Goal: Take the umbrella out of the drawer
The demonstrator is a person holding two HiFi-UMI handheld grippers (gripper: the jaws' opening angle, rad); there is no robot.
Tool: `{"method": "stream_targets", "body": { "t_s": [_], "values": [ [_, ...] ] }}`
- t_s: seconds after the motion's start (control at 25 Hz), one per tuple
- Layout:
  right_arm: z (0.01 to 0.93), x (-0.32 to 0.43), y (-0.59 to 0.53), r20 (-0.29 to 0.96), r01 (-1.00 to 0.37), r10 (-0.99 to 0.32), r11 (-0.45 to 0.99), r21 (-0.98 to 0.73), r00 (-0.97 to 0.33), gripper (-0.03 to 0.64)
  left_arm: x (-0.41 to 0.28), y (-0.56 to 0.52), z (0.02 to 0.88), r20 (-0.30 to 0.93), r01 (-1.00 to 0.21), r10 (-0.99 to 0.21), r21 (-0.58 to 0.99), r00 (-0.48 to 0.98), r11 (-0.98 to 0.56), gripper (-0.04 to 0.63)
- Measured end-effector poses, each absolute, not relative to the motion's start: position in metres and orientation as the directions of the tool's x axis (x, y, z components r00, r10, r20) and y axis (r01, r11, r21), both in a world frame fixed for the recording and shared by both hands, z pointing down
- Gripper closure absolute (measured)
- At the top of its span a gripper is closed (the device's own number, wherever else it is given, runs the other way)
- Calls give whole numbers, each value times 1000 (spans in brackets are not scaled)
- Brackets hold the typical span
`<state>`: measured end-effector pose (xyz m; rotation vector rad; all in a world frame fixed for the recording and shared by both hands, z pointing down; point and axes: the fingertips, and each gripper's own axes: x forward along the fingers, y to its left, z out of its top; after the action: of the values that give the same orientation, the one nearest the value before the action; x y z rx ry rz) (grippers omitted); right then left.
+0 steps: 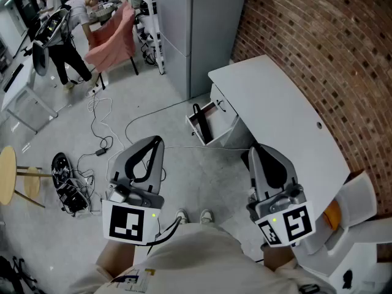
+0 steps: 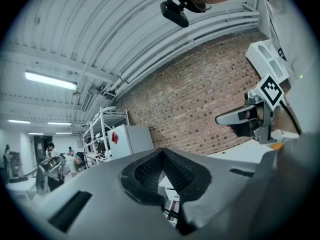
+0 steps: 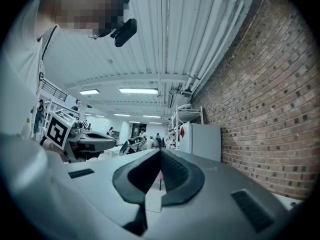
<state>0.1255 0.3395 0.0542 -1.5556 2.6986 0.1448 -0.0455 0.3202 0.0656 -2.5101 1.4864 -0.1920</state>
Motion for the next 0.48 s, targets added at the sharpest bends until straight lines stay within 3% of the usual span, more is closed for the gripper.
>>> {"method": "stream_targets", "body": {
  "t_s": [0.48],
  "values": [
    [45, 141, 352, -109, -851, -844, 524, 46, -525, 609, -34, 334, 66, 15, -858, -883, -232, 469, -459, 589]
  ]
}}
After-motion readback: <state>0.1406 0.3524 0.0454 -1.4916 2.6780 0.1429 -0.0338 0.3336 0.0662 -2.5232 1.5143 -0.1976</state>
